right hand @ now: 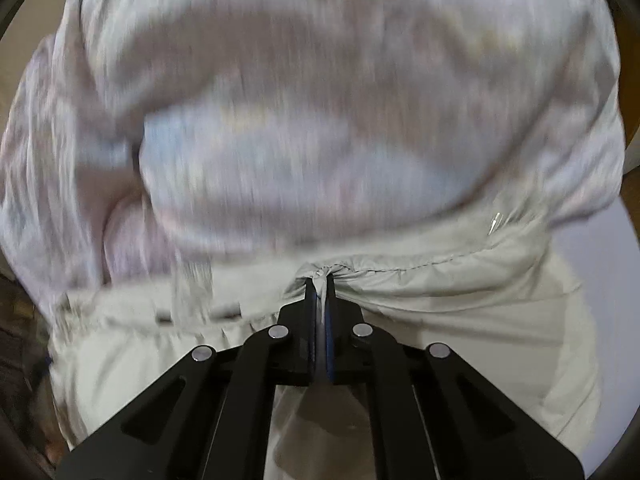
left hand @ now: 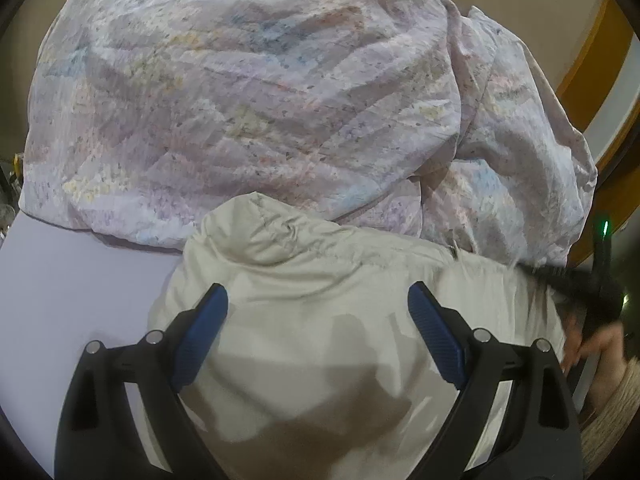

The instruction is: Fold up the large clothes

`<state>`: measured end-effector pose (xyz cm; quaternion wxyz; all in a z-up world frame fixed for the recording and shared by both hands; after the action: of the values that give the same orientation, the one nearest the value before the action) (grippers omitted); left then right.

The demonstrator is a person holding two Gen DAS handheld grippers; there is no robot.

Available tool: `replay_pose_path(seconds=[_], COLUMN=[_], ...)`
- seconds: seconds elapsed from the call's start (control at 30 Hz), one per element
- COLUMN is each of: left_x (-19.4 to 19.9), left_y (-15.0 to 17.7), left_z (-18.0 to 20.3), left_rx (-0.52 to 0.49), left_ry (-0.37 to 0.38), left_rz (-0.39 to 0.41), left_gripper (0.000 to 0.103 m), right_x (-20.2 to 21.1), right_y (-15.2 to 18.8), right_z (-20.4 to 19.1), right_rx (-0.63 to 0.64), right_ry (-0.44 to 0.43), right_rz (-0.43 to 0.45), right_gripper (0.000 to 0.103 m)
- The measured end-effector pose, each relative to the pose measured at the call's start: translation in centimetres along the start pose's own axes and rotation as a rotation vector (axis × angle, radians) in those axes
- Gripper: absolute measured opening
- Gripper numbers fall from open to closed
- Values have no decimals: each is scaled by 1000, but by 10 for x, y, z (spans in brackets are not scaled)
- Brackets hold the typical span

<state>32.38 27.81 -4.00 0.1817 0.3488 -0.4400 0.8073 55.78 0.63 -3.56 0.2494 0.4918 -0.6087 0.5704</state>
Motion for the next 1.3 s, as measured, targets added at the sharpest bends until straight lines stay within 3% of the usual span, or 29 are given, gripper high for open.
replay_pose_path(seconds=[0.1,0.2,0.33,0.4,0.47,0.53,0.77,0.93,1.13,1.23,1.3], left_x=[0,-2,-4,-8,-13,-19,-37,-52,-83,-91,-93], left_y=[1,3,6,9,13,16,20,19,12,10,11], left_z=[4,10,18,22,26,30,37,31,16,9,9], left_rx=[-21,-43,-78,-81,-82,-84,-125,-148,-153,-140,-144], left_ry=[-3,-4,-3,7,8,1,-66,-153,-273,-288,-289], left_rz=[7,3,-6,-13,-22,-28,-8,4,11,2,3], left_gripper=[91,91,91,91,91,91,91,91,93,96,96], right_x=[-3,-21,-32,-24,-15,3,35,30,6,23,36], right_y=[-12,2,28,34,41,48,75,92,78,75,74], right_z=[-4,-8,-4,-5,-6,-5,15,31,18,11,17], right_rx=[-31,-10,13,22,40,64,91,85,133,138,149], right_ry=[33,68,42,14,8,-12,-10,2,64,18,35], right_rz=[33,-28,-108,-108,-98,-53,41,30,-26,50,100], right_gripper=[3,3,6,17,46,53,52,52,52,51,51])
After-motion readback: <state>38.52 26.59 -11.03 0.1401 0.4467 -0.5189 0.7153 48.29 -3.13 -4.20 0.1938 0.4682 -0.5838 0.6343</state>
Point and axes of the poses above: each gripper's, at about its wrist camera, not at the fingertips, and x roughly against the way its jaws point, z to its right, y to its underside, the point moved 3 cm from there along -x, roughly the way its jaws point, and after that the axes turned 3 degrees about x, right-handed, at the moved point
